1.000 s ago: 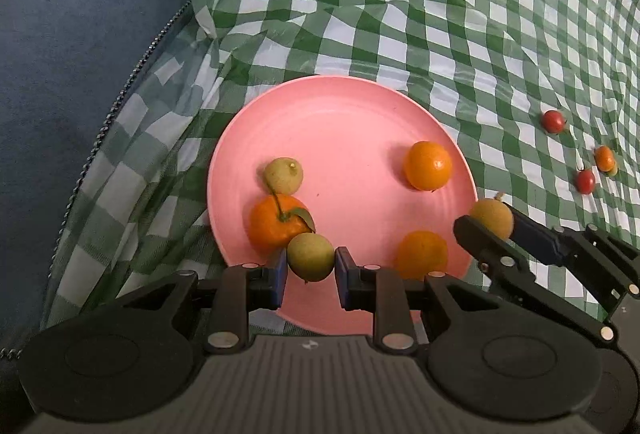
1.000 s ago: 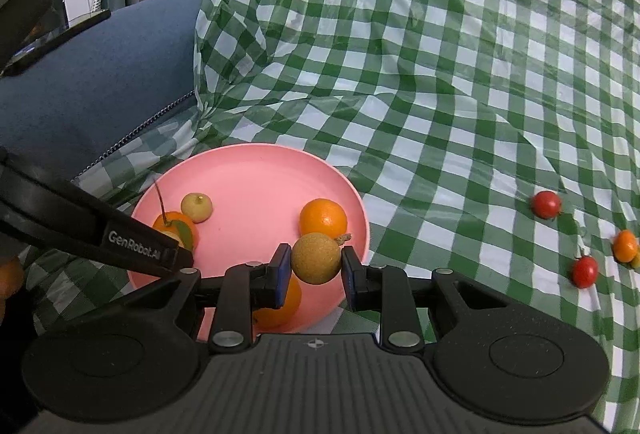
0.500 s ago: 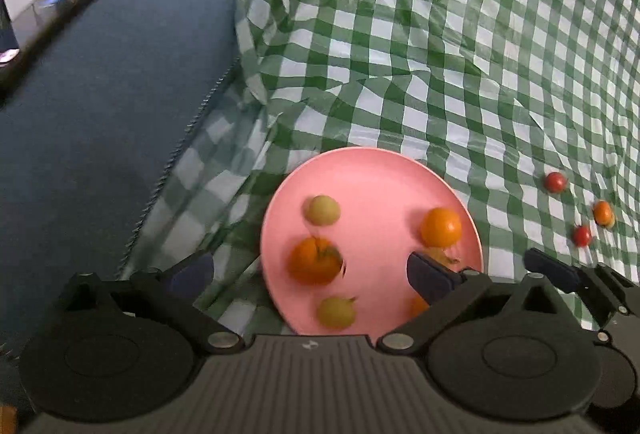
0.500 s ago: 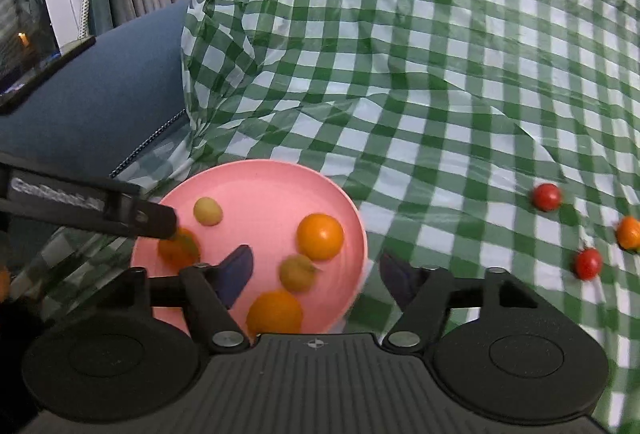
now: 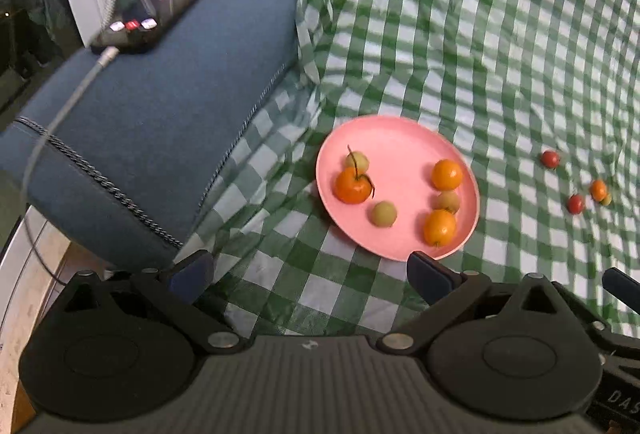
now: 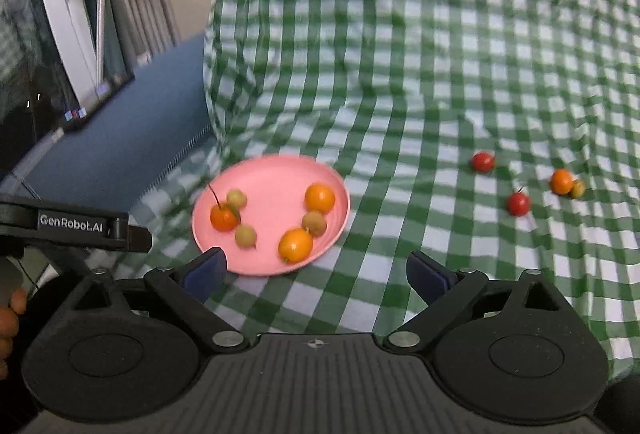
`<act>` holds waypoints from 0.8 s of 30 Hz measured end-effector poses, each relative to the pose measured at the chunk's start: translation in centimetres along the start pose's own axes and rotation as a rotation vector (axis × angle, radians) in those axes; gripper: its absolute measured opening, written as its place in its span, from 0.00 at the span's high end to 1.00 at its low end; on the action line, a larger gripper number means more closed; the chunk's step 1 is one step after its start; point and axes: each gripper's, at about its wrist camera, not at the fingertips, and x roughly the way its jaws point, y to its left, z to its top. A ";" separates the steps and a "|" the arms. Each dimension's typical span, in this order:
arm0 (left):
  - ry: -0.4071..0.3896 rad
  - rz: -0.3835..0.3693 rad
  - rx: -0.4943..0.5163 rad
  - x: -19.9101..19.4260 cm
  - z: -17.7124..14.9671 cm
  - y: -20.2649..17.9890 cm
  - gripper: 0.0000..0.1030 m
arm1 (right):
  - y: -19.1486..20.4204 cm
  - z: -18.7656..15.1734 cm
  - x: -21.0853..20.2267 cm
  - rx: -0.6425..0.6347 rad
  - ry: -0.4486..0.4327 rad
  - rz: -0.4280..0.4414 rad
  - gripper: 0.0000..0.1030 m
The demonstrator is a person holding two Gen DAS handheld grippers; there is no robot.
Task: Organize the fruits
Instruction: 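Lift both tools away from the plate toward the remaining fruits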
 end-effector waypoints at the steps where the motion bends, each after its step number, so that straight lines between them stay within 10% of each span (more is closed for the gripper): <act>1: -0.011 -0.004 -0.003 -0.7 -0.2 0.0 0.00 | 0.0 0.0 -0.7 -0.002 -0.019 0.000 0.06; 24: -0.110 0.020 0.073 -7.1 -3.1 -2.6 0.00 | -1.6 -1.8 -7.3 0.013 -0.199 -0.001 0.01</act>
